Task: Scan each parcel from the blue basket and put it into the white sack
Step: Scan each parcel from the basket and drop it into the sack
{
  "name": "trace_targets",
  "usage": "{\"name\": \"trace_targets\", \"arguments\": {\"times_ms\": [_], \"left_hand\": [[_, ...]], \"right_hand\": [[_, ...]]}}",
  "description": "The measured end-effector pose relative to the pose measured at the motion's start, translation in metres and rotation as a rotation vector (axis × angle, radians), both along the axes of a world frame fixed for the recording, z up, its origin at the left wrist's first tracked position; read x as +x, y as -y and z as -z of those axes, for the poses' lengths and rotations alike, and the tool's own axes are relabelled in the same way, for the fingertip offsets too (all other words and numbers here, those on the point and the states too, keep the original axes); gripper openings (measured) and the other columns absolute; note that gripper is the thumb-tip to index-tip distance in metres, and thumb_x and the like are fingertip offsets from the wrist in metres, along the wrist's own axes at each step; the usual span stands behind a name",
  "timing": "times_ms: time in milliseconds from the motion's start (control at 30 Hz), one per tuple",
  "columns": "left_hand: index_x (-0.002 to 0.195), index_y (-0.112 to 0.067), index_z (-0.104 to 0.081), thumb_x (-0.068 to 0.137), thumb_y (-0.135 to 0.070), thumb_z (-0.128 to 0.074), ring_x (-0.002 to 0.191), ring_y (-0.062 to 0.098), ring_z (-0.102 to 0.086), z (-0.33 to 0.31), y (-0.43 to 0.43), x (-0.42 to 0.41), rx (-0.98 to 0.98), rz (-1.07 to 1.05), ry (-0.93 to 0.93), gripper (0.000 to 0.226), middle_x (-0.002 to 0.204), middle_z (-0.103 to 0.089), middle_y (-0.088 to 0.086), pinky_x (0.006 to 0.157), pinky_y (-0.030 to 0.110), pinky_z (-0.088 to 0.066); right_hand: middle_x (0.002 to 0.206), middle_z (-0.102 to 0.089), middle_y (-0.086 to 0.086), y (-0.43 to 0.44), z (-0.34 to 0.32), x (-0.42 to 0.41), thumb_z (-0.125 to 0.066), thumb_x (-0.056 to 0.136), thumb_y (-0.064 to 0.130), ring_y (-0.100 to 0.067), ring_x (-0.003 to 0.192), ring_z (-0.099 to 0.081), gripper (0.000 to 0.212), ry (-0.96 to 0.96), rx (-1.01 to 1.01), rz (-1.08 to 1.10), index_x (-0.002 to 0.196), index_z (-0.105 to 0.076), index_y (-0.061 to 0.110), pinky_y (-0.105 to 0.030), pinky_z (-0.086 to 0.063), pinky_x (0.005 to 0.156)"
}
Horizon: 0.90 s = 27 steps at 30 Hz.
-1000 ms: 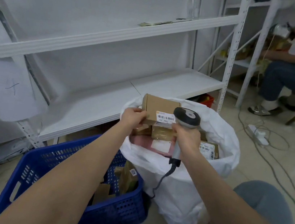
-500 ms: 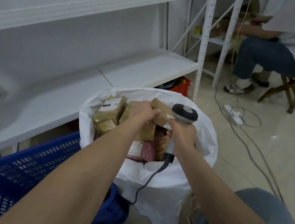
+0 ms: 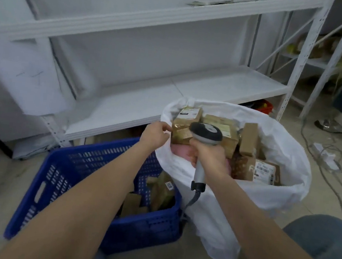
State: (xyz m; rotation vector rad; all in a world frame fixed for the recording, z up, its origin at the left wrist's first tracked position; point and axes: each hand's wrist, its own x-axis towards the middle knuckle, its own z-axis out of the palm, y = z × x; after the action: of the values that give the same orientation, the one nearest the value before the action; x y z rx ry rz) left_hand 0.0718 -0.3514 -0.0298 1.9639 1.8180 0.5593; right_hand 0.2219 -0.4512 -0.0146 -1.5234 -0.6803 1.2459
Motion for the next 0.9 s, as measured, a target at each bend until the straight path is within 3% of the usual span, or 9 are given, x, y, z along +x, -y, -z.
{"name": "trace_targets", "arguments": {"times_ms": [167,333,533,633,800,900], "left_hand": [[0.114,-0.014,-0.067,0.091,-0.012,-0.057,0.109,0.021,-0.060,0.023,0.023,-0.103,-0.070,-0.132,-0.041,0.025,0.118,-0.065,0.005,0.091,0.031,-0.048],[0.115,-0.012,-0.065,0.091,-0.015,-0.060,0.109,0.022,-0.059,0.082,0.027,-0.183,-0.247,-0.259,-0.015,0.025,0.119,-0.064,0.007,0.087,0.028,-0.044],[0.126,-0.007,-0.057,0.088,-0.020,-0.065,0.117,0.025,-0.054,0.175,0.007,-0.222,-0.582,-0.280,-0.016,0.041,0.126,-0.059,0.012,0.088,0.028,-0.042],[0.127,-0.005,-0.053,0.087,-0.020,-0.067,0.114,0.025,-0.055,0.227,-0.012,-0.230,-0.727,-0.285,0.001,0.045,0.124,-0.058,0.012,0.081,0.026,-0.042],[0.130,-0.007,-0.046,0.077,-0.031,-0.077,0.118,0.026,-0.053,0.324,-0.036,-0.234,-0.866,-0.311,0.003,0.066,0.131,-0.054,0.012,0.089,0.031,-0.045],[0.140,0.000,-0.033,0.084,-0.028,-0.071,0.128,0.029,-0.046,0.367,-0.041,-0.231,-0.924,-0.376,0.031,0.073,0.140,-0.046,0.016,0.099,0.033,-0.041]], "right_hand": [[0.064,-0.070,-0.012,0.002,0.031,-0.084,-0.071,0.082,0.016,-0.014,0.042,-0.054,0.013,0.047,-0.072,-0.265,0.082,-0.067,0.004,-0.023,-0.043,0.045],[0.066,-0.069,-0.010,-0.019,0.082,-0.149,-0.071,0.083,0.015,-0.014,0.048,-0.055,0.012,0.090,-0.218,-0.419,0.077,-0.066,0.006,-0.026,-0.047,0.051],[0.071,-0.071,-0.013,-0.080,0.154,-0.197,-0.069,0.083,0.016,-0.018,0.054,-0.057,0.016,0.110,-0.375,-0.385,0.071,-0.062,0.008,-0.033,-0.051,0.065],[0.070,-0.069,-0.009,-0.118,0.188,-0.211,-0.069,0.084,0.017,-0.015,0.054,-0.058,0.012,0.102,-0.451,-0.335,0.080,-0.063,0.008,-0.029,-0.052,0.061],[0.074,-0.062,-0.007,-0.172,0.249,-0.232,-0.061,0.092,0.019,-0.011,0.052,-0.053,0.015,0.039,-0.696,-0.344,0.100,-0.056,0.007,-0.023,-0.039,0.048],[0.071,-0.058,-0.006,-0.191,0.275,-0.235,-0.057,0.096,0.022,-0.012,0.055,-0.051,0.014,0.032,-0.803,-0.356,0.092,-0.054,0.009,-0.024,-0.039,0.050]]}}
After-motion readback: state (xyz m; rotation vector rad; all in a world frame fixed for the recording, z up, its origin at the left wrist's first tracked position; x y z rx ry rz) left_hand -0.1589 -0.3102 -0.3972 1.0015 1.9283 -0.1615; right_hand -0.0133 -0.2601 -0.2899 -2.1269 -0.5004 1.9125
